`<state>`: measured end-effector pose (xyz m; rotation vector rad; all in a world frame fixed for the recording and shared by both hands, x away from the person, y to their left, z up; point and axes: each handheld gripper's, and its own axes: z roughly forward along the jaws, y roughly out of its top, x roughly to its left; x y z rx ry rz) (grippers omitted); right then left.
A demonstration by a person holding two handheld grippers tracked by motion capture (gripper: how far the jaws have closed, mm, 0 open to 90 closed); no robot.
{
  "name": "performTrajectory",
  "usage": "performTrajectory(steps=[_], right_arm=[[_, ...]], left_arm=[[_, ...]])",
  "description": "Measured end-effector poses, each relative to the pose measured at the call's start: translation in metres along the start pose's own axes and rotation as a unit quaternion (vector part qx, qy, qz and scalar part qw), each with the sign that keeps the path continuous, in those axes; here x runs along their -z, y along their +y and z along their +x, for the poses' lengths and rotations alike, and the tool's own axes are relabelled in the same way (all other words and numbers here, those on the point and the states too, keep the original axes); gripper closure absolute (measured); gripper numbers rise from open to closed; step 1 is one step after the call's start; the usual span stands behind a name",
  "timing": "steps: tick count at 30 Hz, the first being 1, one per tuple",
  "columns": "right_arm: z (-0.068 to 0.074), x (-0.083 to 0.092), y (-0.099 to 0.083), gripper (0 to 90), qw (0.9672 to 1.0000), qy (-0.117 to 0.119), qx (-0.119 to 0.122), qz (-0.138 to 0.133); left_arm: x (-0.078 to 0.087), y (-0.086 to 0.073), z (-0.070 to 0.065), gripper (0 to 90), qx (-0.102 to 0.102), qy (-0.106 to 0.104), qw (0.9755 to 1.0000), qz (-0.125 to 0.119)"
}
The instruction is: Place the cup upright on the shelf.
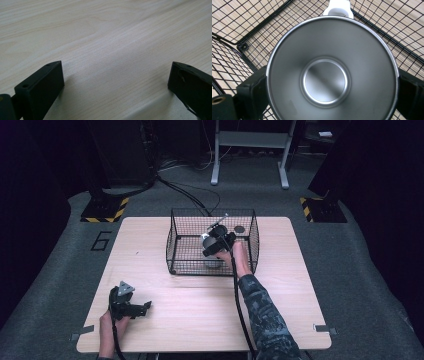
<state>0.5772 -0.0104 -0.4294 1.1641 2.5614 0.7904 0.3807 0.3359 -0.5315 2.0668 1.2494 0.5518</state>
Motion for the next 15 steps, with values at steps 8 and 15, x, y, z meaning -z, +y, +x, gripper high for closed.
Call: performTrajectory(steps=[8,15], right_arm=[[-0.005,0.004,-0.004,2.2,0.9995,0.019,-0.019,-0.019],[-0.008,0.020,-0.005,0.0,0.9974,0.034,-0.025,-0.058]], left_arm=[[-0.001,0.000,-0.001,0.4,0.009,0.001,0.9999,-0.007],[-0.001,0.000,-0.001,0.4,0.009,0.001,0.9999,-0.007]])
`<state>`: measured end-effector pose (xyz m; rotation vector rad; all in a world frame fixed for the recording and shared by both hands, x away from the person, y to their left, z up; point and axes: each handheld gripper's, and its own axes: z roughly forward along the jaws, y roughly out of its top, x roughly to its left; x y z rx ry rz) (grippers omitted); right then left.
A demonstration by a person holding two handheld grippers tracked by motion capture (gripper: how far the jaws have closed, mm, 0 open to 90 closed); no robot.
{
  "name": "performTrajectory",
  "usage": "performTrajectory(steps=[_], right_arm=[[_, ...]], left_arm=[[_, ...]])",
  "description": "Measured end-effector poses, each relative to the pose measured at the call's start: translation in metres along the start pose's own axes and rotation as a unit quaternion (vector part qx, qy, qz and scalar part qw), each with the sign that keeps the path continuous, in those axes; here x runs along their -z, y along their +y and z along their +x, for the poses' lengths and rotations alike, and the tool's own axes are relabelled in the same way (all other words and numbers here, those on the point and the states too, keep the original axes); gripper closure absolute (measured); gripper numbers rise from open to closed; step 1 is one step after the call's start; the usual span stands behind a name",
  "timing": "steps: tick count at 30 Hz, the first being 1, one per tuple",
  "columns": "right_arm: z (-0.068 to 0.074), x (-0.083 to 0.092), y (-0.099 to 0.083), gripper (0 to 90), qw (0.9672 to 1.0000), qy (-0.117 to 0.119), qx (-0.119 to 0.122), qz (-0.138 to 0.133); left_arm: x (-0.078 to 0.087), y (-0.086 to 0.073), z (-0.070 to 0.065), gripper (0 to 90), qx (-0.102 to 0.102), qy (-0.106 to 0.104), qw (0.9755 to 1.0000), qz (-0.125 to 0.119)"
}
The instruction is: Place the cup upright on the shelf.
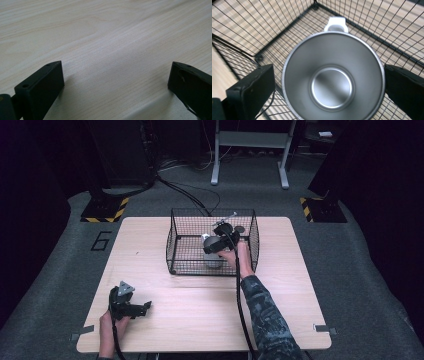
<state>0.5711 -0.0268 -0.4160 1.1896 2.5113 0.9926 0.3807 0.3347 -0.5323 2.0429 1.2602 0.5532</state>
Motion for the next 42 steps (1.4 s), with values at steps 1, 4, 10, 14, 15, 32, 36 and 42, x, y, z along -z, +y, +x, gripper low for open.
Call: performTrajectory(steps=[1,4,10,14,15,32,36,42], right_arm=[[0.000,0.003,0.000,0.0,1.0000,0.001,0.004,-0.002],[0.000,0.009,0.000,0.0,0.9999,0.001,0.004,-0.013],[0.002,0.031,-0.001,0.0,0.9989,0.004,0.005,-0.046],[0.006,0.048,-0.003,0.0,0.9979,0.003,0.015,-0.064],[0.008,0.056,-0.005,0.0,0.9971,0.002,0.021,-0.073],[0.025,0.124,-0.057,0.0,0.9906,-0.018,0.053,-0.125],[0.023,0.132,-0.071,0.0,0.9900,-0.027,0.051,-0.129],[0.014,0.143,-0.104,0.0,0.9901,-0.043,0.035,-0.129]], left_arm=[[0.000,0.000,0.000,0.4,0.000,0.000,1.0000,0.000],[0.000,0.000,0.000,0.4,0.000,0.000,1.0000,0.000],[0.000,0.000,0.000,0.4,0.000,0.000,1.0000,0.000],[0.000,0.000,0.000,0.4,0.000,0.000,1.0000,0.000],[0.000,0.000,0.000,0.4,0.000,0.000,1.0000,0.000],[0.001,0.000,0.000,0.4,-0.001,-0.001,1.0000,0.004],[0.001,0.000,0.000,0.4,-0.001,-0.001,1.0000,0.004],[0.001,0.000,0.000,0.4,-0.001,-0.001,1.0000,0.003]])
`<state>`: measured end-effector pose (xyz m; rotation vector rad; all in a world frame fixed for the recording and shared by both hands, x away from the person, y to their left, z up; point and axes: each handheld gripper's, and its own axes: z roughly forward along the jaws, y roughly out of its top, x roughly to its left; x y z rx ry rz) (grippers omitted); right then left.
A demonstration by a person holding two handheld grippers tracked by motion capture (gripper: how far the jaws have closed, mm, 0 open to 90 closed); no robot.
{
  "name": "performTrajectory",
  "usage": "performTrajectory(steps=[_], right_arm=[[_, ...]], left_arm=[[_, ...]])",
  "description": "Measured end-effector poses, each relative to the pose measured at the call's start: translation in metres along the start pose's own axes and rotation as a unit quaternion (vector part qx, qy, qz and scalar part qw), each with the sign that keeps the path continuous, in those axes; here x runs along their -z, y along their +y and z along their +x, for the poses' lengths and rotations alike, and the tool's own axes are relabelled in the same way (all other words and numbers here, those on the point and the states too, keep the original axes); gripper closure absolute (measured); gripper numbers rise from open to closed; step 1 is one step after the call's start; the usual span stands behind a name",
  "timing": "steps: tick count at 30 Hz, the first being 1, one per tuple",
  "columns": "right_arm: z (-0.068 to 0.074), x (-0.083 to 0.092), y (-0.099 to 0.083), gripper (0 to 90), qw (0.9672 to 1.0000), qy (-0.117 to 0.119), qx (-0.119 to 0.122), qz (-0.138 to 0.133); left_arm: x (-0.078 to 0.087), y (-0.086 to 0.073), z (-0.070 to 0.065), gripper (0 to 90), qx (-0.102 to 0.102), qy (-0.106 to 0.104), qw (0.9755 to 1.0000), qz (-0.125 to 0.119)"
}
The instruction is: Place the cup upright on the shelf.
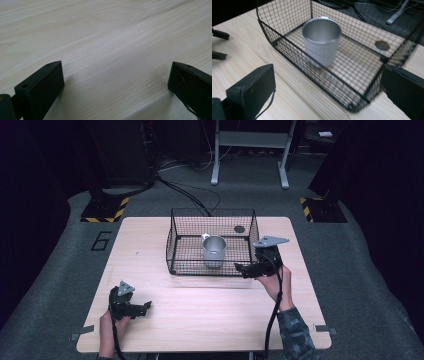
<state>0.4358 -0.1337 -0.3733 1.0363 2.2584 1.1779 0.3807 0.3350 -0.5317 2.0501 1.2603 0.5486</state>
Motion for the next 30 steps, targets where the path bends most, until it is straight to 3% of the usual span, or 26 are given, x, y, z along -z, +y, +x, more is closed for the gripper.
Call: performTrajectory(steps=[5,6,7,13,14,15,19,20,21,22,23,25,27,30], right_arm=[[-0.010,0.014,-0.036,0.0,0.9994,-0.023,-0.024,0.002],[-0.010,0.014,-0.036,0.0,0.9994,-0.023,-0.024,0.002],[-0.015,0.017,-0.050,0.0,0.9991,-0.029,-0.032,0.005],[-0.029,0.020,-0.098,0.0,0.9960,-0.049,-0.073,0.018],[-0.029,0.020,-0.098,0.0,0.9960,-0.049,-0.073,0.018],[-0.033,0.019,-0.116,0.0,0.9943,-0.057,-0.087,0.025],[-0.042,0.015,-0.150,0.0,0.9896,-0.070,-0.119,0.040],[-0.042,0.015,-0.150,0.0,0.9896,-0.070,-0.119,0.040],[-0.046,0.011,-0.166,0.0,0.9874,-0.076,-0.131,0.047],[-0.046,0.011,-0.166,0.0,0.9874,-0.076,-0.131,0.047],[-0.049,0.008,-0.178,0.0,0.9848,-0.084,-0.139,0.062],[-0.051,0.005,-0.188,0.0,0.9829,-0.093,-0.144,0.068],[-0.050,0.006,-0.193,0.0,0.9821,-0.110,-0.139,0.064],[-0.051,0.007,-0.193,0.0,0.9825,-0.116,-0.133,0.059]], left_arm=[[0.000,0.000,0.000,0.4,0.001,0.000,1.0000,0.001],[0.000,0.000,0.000,0.4,0.001,0.000,1.0000,0.001],[0.000,0.000,0.000,0.4,0.000,0.000,1.0000,0.001],[0.000,0.000,0.000,0.4,0.001,0.000,1.0000,0.001],[0.000,0.000,0.000,0.4,0.001,0.000,1.0000,0.001],[0.000,0.000,0.000,0.4,0.000,0.000,1.0000,0.000],[0.000,0.000,0.000,0.4,0.000,0.000,1.0000,0.001],[0.000,0.000,0.000,0.4,0.000,0.000,1.0000,0.001],[0.000,0.000,0.000,0.4,0.001,0.000,1.0000,0.001],[0.000,0.000,0.000,0.4,0.001,0.000,1.0000,0.001],[0.000,0.000,0.000,0.4,0.000,0.000,1.0000,0.000],[0.000,0.000,0.000,0.4,0.000,0.000,1.0000,0.001],[0.000,0.000,0.000,0.4,0.000,0.000,1.0000,0.001],[0.000,0.000,0.000,0.4,0.000,0.000,1.0000,0.001]])
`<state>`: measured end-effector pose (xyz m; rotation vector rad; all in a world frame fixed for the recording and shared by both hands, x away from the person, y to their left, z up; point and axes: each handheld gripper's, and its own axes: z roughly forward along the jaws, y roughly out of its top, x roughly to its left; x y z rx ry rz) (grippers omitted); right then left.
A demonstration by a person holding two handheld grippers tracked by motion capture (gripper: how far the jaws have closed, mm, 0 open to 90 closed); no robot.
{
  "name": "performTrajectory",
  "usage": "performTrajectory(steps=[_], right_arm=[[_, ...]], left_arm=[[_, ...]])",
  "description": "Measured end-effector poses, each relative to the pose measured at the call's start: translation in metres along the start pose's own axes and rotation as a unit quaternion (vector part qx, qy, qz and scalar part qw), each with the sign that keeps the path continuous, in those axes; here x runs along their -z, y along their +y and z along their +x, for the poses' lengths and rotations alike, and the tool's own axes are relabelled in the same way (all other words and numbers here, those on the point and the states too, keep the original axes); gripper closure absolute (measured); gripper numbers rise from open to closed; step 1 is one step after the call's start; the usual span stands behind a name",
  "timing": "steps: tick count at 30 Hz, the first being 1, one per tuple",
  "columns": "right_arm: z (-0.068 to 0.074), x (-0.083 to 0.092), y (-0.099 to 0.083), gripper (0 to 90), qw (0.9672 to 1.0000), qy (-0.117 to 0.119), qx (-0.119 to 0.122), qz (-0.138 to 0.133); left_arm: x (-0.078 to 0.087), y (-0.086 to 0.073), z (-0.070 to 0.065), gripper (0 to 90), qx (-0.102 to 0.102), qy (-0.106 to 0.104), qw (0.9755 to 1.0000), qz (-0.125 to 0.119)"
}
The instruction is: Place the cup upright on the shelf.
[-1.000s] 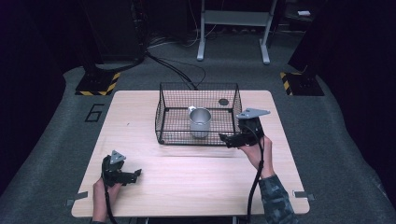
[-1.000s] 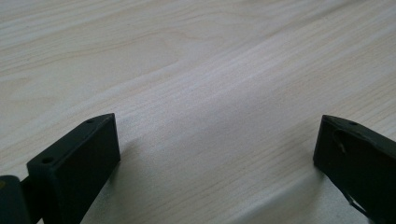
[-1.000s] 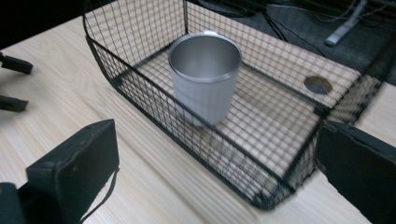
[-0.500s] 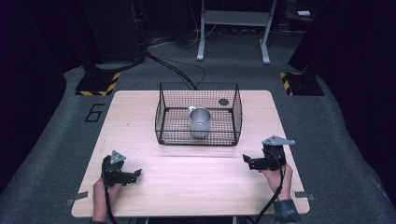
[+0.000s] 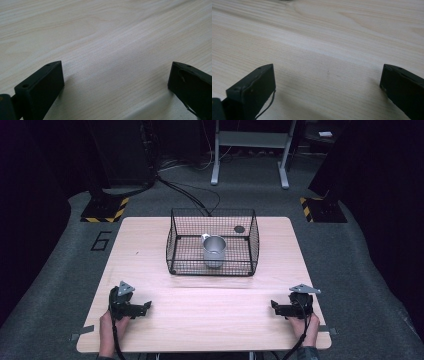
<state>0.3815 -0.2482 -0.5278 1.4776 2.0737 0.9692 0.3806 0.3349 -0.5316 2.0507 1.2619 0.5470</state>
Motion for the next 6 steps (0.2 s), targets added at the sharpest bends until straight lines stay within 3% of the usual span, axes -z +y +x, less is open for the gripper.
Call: performTrajectory(steps=[3,6], right_arm=[[0.0049,-0.0038,-0.0005,0.0,0.9995,-0.024,0.015,0.011],[0.0052,-0.0039,0.0001,0.0,0.9994,-0.021,0.023,0.016]], left_arm=[[-0.0005,-0.0002,-0.0007,0.4,0.005,0.001,1.0000,-0.004],[-0.0006,-0.0001,-0.0005,0.4,0.004,0.001,1.0000,-0.005]])
